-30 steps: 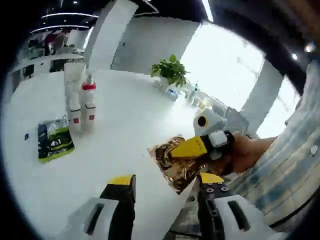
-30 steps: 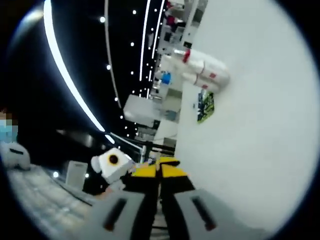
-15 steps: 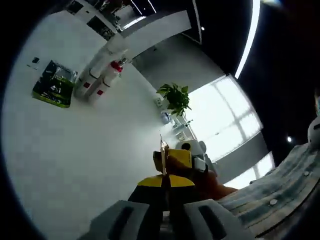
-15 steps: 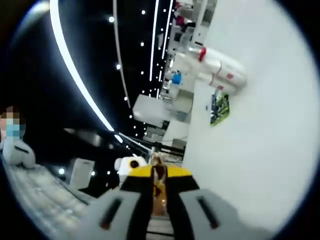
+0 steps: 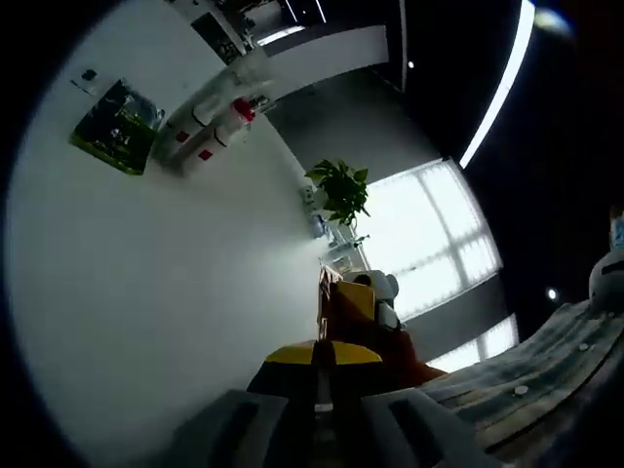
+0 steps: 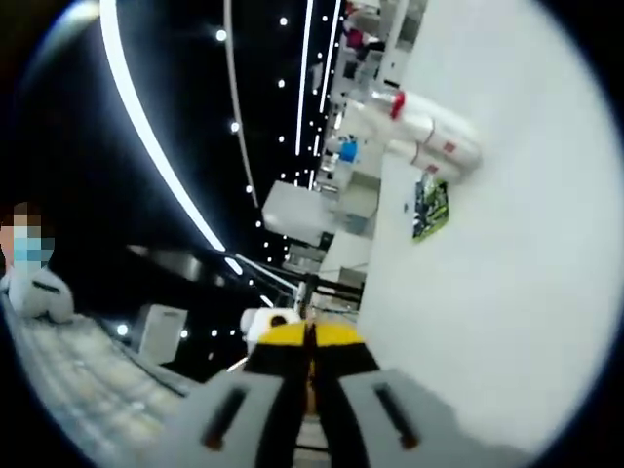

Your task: Arrange the skincare products in the storage area until every visible bottle or jar stands upright without overlapping.

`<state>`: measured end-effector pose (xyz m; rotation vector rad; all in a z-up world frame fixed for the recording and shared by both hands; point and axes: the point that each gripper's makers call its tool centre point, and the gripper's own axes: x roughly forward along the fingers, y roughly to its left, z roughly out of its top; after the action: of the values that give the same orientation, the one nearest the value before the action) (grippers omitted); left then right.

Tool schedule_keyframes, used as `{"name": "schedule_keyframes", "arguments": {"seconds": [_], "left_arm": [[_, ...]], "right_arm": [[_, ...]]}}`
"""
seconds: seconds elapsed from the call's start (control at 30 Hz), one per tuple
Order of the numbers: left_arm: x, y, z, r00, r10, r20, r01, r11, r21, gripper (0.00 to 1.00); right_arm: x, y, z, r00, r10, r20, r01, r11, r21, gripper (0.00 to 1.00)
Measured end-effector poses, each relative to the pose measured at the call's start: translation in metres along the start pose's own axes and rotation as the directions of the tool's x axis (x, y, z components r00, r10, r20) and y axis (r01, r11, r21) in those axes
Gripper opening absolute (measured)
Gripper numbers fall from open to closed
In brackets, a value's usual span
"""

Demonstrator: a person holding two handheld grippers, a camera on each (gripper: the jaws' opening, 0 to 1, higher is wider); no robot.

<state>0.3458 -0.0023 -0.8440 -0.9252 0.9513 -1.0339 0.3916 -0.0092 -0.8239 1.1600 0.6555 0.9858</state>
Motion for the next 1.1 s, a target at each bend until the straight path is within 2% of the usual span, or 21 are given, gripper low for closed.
{"name": "schedule_keyframes", "arguments": {"seconds": [0.13, 0.2, 0.63, 0.77, 0.87, 1.03, 1.1], "left_arm": [[-0.003, -0.002, 0.001, 1.000, -0.011, 0.004, 0.011, 1.000, -0.003, 0.02], [-0.004, -0.001, 0.002, 1.000, -0.003, -0.003, 0.003, 1.000, 0.020, 0.01], [-0.004, -0.002, 0.001, 1.000, 0.004, 0.017, -0.003, 0.999, -0.042, 0.01], [-0.006, 0.000, 0.000, 0.999, 0.031, 0.008, -0.031, 0.998, -0.050, 0.01], [-0.012, 0.003, 0.000, 0.998, 0.051, 0.023, -0.050, 0.997, -0.054, 0.01], [-0.024, 0.008, -0.001, 0.996, 0.062, 0.061, -0.057, 0.995, -0.082, 0.01], [-0.028, 0.013, 0.001, 0.994, 0.072, 0.080, -0.065, 0.993, -0.097, 0.01]], "right_arm": [[0.000, -0.001, 0.003, 1.000, 0.001, 0.010, -0.001, 1.000, 0.009, 0.00], [0.002, -0.001, 0.002, 1.000, 0.002, 0.003, -0.002, 1.000, 0.011, 0.00], [0.001, -0.004, 0.000, 1.000, 0.019, -0.018, -0.019, 0.999, 0.028, 0.00], [0.002, -0.008, -0.001, 1.000, 0.008, -0.016, -0.008, 0.999, 0.032, 0.01], [0.005, -0.012, -0.004, 1.000, -0.004, -0.010, 0.004, 1.000, 0.026, 0.06], [0.009, -0.014, -0.009, 0.999, -0.015, -0.036, 0.014, 1.000, -0.017, 0.16], [0.008, -0.017, -0.010, 0.998, -0.049, -0.050, 0.046, 0.997, -0.060, 0.22]]}}
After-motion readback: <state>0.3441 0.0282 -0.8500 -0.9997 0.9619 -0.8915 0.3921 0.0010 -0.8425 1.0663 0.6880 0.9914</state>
